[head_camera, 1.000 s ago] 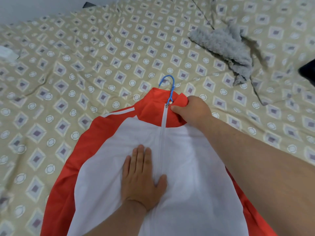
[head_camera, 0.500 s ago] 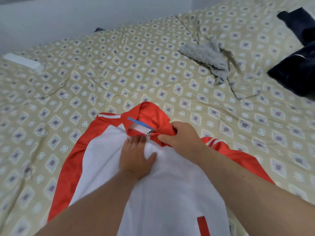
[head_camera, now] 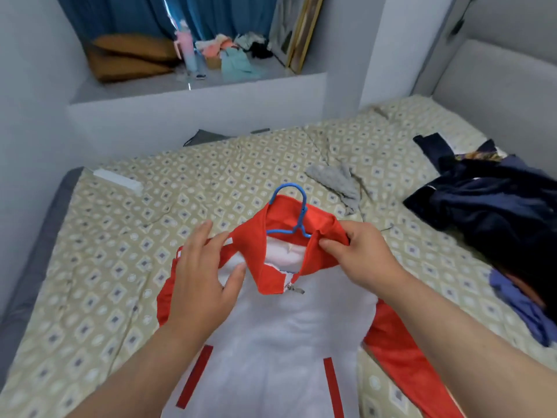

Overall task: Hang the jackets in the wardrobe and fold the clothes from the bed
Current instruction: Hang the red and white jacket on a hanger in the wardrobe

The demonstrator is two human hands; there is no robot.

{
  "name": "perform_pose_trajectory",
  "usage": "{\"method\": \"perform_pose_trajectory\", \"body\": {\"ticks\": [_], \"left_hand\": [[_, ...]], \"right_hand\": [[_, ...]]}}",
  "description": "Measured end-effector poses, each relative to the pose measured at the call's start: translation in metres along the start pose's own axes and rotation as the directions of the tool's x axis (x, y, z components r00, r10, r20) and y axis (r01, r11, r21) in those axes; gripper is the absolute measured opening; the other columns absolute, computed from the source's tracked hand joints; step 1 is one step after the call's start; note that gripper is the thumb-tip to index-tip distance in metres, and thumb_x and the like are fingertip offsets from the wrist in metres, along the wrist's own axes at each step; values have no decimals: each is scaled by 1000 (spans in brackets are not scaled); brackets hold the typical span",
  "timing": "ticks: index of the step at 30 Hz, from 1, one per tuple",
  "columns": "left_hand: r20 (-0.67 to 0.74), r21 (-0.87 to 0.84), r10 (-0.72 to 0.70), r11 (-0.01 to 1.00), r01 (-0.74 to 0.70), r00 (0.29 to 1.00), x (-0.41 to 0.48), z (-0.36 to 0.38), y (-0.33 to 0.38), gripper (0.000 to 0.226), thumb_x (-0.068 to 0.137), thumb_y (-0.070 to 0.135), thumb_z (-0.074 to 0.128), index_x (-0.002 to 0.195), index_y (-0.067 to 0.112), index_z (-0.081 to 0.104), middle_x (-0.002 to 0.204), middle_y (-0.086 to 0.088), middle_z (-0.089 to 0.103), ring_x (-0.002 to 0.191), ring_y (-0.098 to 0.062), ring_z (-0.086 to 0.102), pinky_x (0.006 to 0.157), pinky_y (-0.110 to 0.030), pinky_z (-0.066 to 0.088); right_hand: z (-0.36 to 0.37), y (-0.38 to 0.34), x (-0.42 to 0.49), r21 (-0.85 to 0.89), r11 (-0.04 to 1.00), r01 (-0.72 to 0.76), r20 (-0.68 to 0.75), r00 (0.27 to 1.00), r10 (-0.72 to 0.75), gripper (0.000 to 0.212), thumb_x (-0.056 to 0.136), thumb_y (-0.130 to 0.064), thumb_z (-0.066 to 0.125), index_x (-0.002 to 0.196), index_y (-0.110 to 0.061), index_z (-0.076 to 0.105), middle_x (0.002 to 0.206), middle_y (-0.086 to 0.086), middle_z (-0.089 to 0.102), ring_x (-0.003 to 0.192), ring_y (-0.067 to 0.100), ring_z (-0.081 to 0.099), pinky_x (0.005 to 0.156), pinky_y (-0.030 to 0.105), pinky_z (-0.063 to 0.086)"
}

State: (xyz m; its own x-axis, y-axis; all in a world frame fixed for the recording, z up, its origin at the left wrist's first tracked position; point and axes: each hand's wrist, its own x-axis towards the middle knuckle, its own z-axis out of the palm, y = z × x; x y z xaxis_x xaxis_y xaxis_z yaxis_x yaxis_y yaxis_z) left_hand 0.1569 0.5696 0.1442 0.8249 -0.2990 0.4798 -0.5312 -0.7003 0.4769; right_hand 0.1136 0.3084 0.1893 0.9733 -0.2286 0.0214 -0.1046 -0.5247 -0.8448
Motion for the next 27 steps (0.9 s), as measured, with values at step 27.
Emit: {"method": "perform_pose_trajectory", "body": {"ticks": [27], "left_hand": [[-442, -292, 338, 822, -490, 831, 179, -419, 358, 22, 85, 38, 56, 84, 22, 71, 79, 9, 69, 76, -21, 63, 67, -38, 51]], "right_hand": [[-352, -453, -237, -574, 787, 228, -334, 812, -479, 14, 93, -33, 63, 92, -21, 72, 82, -7, 70, 80, 8, 63, 77, 27, 49]]}}
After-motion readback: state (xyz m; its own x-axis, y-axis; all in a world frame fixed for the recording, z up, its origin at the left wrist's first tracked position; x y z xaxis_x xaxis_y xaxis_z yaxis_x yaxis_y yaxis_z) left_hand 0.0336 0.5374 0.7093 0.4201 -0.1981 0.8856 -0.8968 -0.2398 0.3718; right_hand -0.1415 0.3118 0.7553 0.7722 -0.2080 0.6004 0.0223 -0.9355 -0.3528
